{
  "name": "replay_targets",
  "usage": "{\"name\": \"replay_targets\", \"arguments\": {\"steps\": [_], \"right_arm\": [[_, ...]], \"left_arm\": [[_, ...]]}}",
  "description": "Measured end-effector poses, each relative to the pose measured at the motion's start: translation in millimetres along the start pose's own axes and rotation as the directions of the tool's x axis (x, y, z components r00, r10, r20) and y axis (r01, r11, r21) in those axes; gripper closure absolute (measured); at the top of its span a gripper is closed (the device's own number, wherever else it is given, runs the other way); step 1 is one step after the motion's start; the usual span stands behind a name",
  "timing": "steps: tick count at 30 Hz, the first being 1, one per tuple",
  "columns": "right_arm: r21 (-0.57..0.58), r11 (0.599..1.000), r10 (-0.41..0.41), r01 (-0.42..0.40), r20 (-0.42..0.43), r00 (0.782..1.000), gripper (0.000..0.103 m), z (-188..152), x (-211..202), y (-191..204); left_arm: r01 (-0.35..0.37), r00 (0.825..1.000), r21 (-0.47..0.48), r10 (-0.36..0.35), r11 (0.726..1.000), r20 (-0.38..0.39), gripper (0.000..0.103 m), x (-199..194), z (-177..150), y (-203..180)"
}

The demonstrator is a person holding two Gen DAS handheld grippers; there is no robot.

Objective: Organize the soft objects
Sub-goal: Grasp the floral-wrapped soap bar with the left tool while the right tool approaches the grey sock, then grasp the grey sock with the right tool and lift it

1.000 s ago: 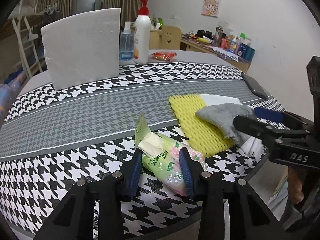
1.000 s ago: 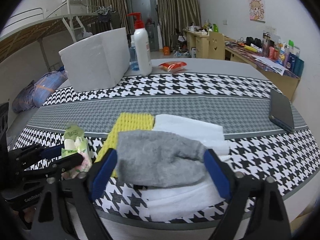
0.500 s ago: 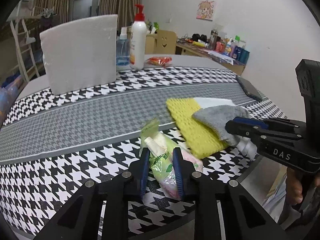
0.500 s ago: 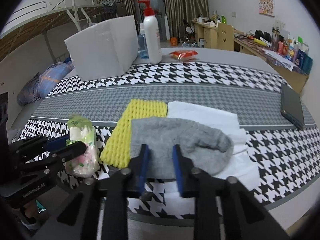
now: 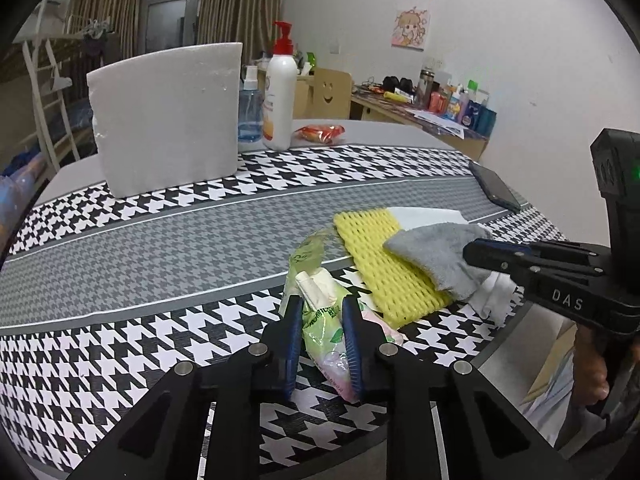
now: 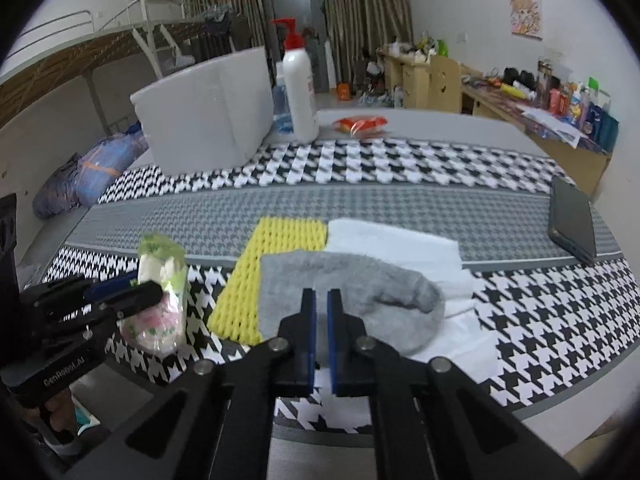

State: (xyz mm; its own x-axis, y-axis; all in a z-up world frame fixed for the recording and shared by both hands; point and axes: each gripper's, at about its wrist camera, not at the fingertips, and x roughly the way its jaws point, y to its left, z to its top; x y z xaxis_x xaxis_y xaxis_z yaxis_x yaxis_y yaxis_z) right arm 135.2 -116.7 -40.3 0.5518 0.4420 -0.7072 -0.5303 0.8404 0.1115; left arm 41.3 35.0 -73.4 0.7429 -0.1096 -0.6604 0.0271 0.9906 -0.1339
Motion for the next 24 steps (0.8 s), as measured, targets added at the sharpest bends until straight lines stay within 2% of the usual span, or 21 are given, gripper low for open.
{"name": "replay_targets", "arguments": {"steps": [1,2,4,9,10,14,16,17,20,24], "right_arm": [[0.0,1.0,0.0,0.0,-0.008,1.0,0.077,-0.6,2.1,0.2],[0.002,1.0,-0.001,0.001,-0.011,1.0,0.058,-0.7,3.4,0.2],[0.006,1.0,-0.002,0.002,-0.011,1.0,0.044,-1.0,5.2,0.1],[0.005,1.0,-0.003,0.003,-0.037,0.999,0.045,-0.8,15.6,1.0],[0.007,1.0,-0.004,0.004,-0.042,0.999,0.045,-1.3,17.9,0.2],[0.03,0.999,0.032,-0.03,-0.069,0.997,0.069,-3.5,24.5,-3.3],[0.017,0.999,0.038,-0.037,-0.068,0.997,0.076,-3.6,23.0,-0.8],[0.01,0.999,0.038,-0.038,-0.067,0.997,0.083,-4.2,22.0,0.7],[0.001,0.999,0.037,-0.037,-0.055,0.998,0.092,-4.3,17.8,3.9],[0.012,0.999,0.037,-0.037,-0.037,0.999,0.094,-2.2,10.7,3.8]], "left_arm": [[-0.009,1.0,-0.004,0.009,1.0,-0.002,0.082,0.1,-0.3,0.9],[-0.013,1.0,-0.003,0.013,1.0,-0.003,0.082,1.9,0.8,1.2],[-0.009,1.0,-0.001,0.009,1.0,-0.006,0.081,1.6,0.1,1.5],[0.005,1.0,0.013,-0.005,1.0,-0.008,0.082,3.2,-0.6,-1.0],[0.005,1.0,0.013,-0.005,1.0,-0.009,0.082,3.3,-0.6,-0.9],[0.007,1.0,0.014,-0.007,1.0,-0.005,0.082,3.1,-0.7,-0.8],[0.008,1.0,0.013,-0.008,1.0,-0.004,0.082,3.5,-0.6,-0.8],[0.007,1.0,0.013,-0.007,1.0,-0.002,0.082,3.5,-0.9,-1.3],[0.005,1.0,0.015,-0.005,1.0,0.002,0.082,3.2,-1.2,-1.3],[0.007,1.0,0.015,-0.007,1.0,0.012,0.082,-0.5,-0.4,-0.8]]}}
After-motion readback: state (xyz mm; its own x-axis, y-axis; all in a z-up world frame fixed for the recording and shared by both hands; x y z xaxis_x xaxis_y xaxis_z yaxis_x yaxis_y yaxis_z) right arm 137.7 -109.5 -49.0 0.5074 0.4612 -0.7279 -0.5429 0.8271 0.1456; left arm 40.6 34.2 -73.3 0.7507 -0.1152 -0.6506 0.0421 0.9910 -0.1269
